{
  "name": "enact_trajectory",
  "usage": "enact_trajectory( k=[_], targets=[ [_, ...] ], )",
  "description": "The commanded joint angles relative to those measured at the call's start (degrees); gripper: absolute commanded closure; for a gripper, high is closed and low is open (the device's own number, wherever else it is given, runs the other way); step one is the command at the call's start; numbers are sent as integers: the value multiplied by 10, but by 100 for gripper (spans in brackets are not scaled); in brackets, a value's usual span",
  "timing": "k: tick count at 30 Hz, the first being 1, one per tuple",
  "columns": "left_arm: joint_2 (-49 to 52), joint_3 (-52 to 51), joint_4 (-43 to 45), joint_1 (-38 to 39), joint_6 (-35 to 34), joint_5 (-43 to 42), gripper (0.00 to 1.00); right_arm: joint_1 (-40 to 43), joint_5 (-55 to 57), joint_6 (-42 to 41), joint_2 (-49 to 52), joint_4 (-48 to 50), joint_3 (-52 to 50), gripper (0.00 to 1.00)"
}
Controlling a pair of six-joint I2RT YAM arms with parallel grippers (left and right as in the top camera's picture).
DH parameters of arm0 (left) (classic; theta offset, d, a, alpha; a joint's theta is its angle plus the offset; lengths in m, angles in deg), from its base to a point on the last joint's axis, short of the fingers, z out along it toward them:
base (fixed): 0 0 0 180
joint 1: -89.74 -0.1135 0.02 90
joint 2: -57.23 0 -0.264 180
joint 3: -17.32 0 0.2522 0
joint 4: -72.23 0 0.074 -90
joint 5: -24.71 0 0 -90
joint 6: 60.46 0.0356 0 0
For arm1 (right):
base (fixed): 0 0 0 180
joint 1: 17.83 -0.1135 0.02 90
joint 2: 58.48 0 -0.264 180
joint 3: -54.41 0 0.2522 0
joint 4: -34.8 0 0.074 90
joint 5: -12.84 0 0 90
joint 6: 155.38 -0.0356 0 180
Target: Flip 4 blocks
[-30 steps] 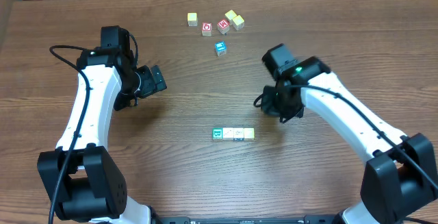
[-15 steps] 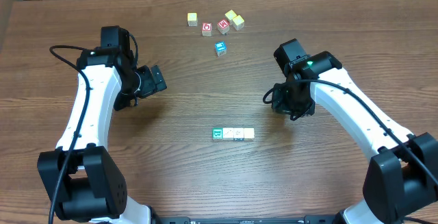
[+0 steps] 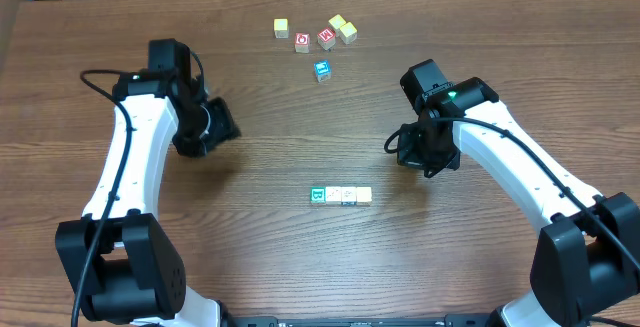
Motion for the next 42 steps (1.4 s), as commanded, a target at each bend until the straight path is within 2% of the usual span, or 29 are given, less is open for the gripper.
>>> enact_trajectory(
  k=[1, 9, 15, 21, 27, 37, 42],
  targets=[
    [5, -26, -23, 37, 24, -24, 96, 0, 5, -2, -13, 0, -3, 96],
    [5, -139, 40, 131, 24, -19, 96, -13, -42, -4, -12, 1, -3, 96],
    [5, -155, 107, 182, -3, -17, 96, -32, -40, -62, -12, 7, -14, 96],
    [5, -169, 117, 232, -49, 23, 96, -60, -16, -120, -12, 73, -79, 96],
    [6, -185, 141, 248, -80, 52, 96, -69, -17, -122, -12, 142, -124, 96],
    [6, -192, 161, 248, -92, 53, 96, -101, -16, -127, -12, 162, -127, 96],
    [8, -193, 162, 248, -92, 53, 96, -113, 27, -172, -12, 165, -127, 96]
  ],
)
